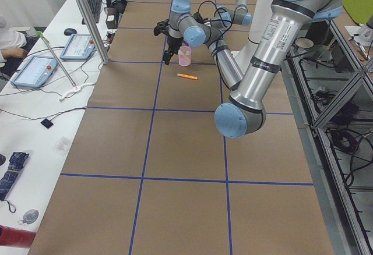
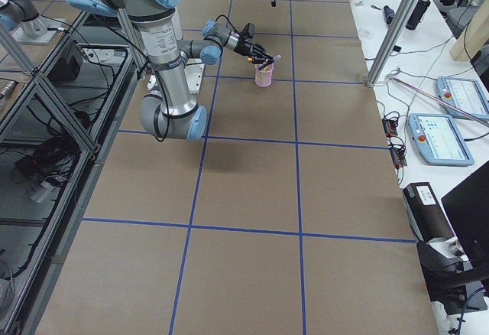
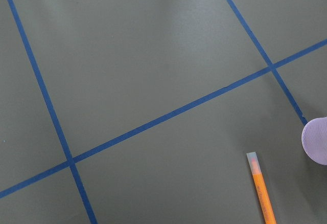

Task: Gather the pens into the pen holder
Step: 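Carry the purple marker over the cup with the right gripper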

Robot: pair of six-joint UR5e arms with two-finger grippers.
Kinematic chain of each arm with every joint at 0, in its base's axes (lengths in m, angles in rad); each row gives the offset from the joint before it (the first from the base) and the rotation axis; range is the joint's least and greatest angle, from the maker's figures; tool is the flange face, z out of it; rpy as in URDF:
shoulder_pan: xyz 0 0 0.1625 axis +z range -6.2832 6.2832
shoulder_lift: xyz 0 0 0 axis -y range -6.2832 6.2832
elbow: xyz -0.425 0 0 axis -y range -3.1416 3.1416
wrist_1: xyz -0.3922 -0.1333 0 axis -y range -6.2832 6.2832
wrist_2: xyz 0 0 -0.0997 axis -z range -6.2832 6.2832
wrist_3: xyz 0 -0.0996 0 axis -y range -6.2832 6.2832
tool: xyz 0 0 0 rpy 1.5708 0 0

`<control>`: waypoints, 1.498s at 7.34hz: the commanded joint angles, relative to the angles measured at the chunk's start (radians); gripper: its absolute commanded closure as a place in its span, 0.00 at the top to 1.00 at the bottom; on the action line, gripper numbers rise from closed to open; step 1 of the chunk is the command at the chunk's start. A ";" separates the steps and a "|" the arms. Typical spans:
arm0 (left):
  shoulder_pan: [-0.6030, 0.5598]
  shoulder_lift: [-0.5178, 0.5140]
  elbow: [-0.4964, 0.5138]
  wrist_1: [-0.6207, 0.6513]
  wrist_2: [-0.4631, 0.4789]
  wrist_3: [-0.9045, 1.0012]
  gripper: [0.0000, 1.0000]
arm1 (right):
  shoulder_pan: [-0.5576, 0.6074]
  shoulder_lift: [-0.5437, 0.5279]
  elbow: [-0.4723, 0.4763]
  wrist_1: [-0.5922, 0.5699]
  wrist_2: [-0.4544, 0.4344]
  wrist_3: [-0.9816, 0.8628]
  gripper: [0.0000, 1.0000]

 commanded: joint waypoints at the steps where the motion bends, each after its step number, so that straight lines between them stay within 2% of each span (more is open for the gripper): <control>1: 0.000 0.000 0.000 -0.001 0.000 0.000 1.00 | -0.001 0.014 -0.018 0.001 -0.001 0.000 0.01; 3: 0.000 0.000 0.000 -0.002 0.000 0.000 1.00 | 0.001 0.051 -0.013 -0.001 0.000 -0.009 0.00; 11: 0.000 -0.008 0.023 -0.006 0.002 0.005 1.00 | 0.001 0.049 -0.064 0.002 -0.030 -0.031 0.00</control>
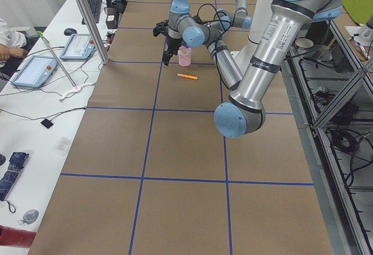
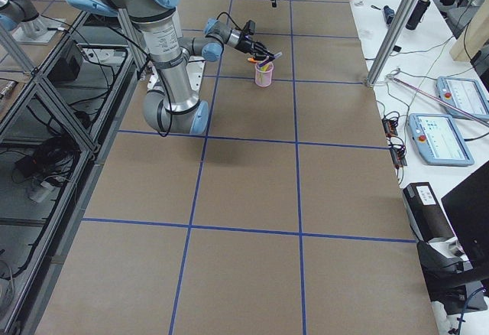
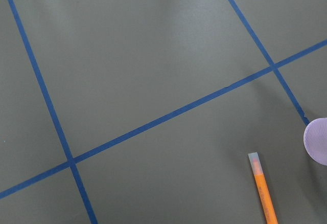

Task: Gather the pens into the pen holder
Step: 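Carry the purple marker over the cup with the right gripper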

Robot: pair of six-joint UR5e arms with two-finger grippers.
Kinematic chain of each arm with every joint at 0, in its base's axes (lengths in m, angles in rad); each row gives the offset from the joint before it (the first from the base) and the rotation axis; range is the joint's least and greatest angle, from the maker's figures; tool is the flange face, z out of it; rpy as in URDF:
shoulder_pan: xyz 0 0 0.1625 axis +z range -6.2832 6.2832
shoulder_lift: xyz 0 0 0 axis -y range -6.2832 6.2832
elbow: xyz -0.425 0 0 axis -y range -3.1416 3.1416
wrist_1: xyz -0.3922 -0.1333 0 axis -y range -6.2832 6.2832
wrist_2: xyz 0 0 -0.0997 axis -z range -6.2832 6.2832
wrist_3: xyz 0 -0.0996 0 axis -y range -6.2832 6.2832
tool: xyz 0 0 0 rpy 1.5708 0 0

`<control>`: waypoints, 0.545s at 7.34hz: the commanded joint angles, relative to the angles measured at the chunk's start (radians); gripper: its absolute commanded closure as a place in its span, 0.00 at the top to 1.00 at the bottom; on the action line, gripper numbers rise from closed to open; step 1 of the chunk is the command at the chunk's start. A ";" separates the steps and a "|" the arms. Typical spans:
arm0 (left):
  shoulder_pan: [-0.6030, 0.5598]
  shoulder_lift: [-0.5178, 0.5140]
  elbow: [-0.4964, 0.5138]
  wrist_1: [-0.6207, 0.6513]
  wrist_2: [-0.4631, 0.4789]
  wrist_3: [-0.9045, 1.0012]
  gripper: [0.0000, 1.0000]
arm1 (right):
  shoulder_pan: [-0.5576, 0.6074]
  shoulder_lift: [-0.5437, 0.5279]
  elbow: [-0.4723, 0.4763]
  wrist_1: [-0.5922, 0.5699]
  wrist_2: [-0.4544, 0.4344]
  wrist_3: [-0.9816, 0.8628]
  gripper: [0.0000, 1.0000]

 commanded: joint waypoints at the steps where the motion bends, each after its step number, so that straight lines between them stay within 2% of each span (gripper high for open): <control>1: 0.000 -0.002 0.006 -0.001 0.000 0.002 1.00 | -0.002 0.003 -0.026 0.000 -0.019 0.003 0.00; 2: 0.000 0.000 0.007 -0.001 0.000 0.004 1.00 | -0.002 0.003 -0.035 0.000 -0.020 0.005 0.00; 3: 0.000 0.000 0.006 -0.001 0.000 0.004 1.00 | -0.002 0.012 -0.041 0.000 -0.028 0.005 0.07; 4: 0.000 0.000 0.006 -0.001 0.000 0.002 1.00 | -0.005 0.026 -0.058 -0.001 -0.037 0.005 0.40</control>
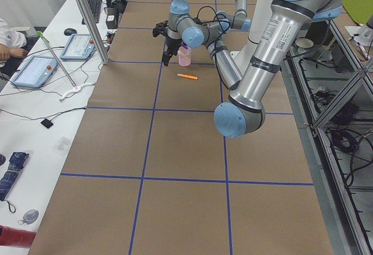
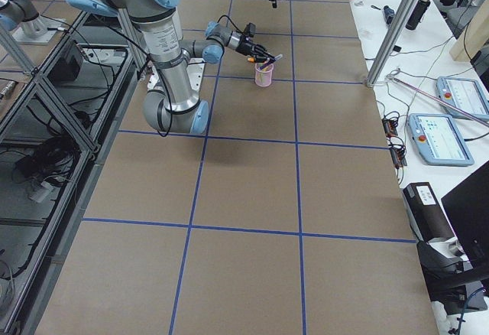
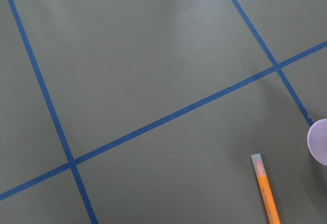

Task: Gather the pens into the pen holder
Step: 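Drop the purple marker into the cup and raise the right gripper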

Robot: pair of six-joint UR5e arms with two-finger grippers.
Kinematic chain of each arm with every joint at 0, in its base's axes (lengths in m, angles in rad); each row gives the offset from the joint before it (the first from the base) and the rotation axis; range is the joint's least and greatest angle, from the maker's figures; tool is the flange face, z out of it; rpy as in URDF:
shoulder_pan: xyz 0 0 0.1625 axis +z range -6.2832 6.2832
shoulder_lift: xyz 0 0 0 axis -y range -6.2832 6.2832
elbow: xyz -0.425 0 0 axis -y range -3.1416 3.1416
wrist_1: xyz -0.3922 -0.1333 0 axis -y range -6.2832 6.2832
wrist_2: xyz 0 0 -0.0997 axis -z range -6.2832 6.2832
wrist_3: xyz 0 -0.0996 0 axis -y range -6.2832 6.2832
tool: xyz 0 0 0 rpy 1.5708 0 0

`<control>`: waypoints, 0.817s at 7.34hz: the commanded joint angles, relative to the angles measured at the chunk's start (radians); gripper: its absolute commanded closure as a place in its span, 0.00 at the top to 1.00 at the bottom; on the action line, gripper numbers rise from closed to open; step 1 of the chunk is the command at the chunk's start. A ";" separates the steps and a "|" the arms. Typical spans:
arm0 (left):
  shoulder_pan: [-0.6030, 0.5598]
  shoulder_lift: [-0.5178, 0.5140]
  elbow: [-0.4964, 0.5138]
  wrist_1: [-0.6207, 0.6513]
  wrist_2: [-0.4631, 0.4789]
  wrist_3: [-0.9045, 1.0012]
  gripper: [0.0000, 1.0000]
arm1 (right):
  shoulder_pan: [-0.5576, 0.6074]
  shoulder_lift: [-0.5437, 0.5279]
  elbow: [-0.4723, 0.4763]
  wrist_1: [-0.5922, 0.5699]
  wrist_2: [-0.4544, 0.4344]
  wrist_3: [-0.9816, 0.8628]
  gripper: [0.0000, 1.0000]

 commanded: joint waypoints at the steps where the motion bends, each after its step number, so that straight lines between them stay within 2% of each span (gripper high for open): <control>1: 0.000 0.000 0.001 0.000 0.000 -0.001 1.00 | -0.005 0.014 -0.021 -0.001 -0.015 0.000 0.74; 2: 0.000 0.002 0.000 0.000 0.000 -0.001 1.00 | -0.007 0.014 -0.019 -0.001 -0.015 -0.007 0.89; 4: 0.000 0.000 0.000 0.000 0.000 -0.004 1.00 | -0.005 0.014 -0.004 0.000 -0.006 -0.023 0.91; 5: 0.000 0.000 0.000 0.000 0.000 -0.004 1.00 | 0.001 0.016 0.045 0.003 0.012 -0.070 0.91; 6: 0.000 0.000 0.000 0.000 0.000 -0.006 1.00 | 0.039 0.014 0.112 0.002 0.128 -0.131 0.93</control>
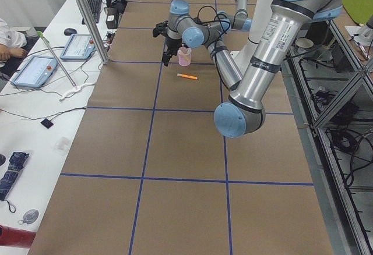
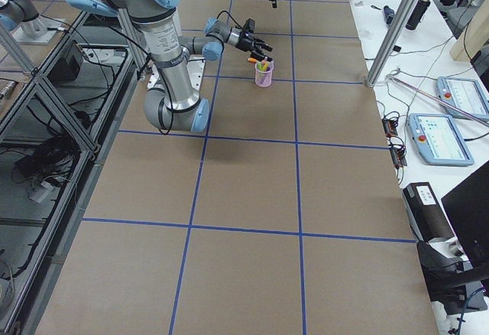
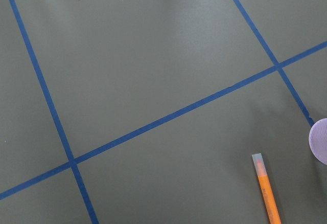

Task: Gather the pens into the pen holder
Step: 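Drop the purple marker into the cup and raise the right gripper, then lower the left gripper onto the orange marker and grasp it while the right arm withdraws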

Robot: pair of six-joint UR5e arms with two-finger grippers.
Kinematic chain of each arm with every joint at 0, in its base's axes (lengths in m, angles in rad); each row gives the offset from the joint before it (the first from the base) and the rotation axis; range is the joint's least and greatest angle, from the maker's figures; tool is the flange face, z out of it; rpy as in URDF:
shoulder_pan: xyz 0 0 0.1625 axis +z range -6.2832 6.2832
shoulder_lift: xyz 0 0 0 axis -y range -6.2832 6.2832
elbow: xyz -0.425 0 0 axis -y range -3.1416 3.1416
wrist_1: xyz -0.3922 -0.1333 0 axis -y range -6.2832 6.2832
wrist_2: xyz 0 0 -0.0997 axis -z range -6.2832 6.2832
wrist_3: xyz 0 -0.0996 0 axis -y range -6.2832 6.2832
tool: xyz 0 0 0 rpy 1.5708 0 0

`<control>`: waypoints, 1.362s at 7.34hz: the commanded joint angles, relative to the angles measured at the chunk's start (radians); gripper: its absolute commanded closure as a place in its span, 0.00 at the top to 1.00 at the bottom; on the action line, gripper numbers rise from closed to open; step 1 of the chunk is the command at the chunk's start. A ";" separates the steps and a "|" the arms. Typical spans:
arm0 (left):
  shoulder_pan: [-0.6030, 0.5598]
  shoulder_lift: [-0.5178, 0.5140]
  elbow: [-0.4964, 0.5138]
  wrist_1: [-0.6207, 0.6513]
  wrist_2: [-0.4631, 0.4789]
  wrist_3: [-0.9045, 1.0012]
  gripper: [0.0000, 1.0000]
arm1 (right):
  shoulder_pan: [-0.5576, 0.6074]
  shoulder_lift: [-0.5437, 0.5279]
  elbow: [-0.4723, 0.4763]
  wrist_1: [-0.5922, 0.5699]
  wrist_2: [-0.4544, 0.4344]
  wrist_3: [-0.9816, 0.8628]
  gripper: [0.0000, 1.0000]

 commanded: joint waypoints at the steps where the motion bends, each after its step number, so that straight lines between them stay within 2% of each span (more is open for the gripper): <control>1: 0.002 0.000 0.000 0.000 0.000 -0.003 1.00 | 0.088 -0.002 0.093 0.000 0.220 -0.072 0.96; 3: 0.037 -0.002 0.020 -0.001 0.002 -0.003 1.00 | 0.252 -0.004 0.096 -0.014 0.566 -0.103 0.98; 5: 0.118 -0.011 0.038 -0.036 0.003 -0.123 1.00 | 0.416 -0.008 0.096 -0.120 0.903 -0.144 0.99; 6: 0.165 -0.014 0.061 -0.076 0.035 -0.217 1.00 | 0.494 -0.008 0.096 -0.153 1.062 -0.203 0.99; 7: 0.245 -0.017 0.090 -0.099 0.169 -0.303 1.00 | 0.585 -0.008 0.095 -0.220 1.237 -0.262 0.99; 8: 0.303 -0.043 0.151 -0.132 0.258 -0.395 1.00 | 0.657 -0.014 0.095 -0.260 1.351 -0.334 1.00; 10: 0.310 -0.159 0.366 -0.240 0.258 -0.434 1.00 | 0.775 -0.024 0.096 -0.351 1.474 -0.571 1.00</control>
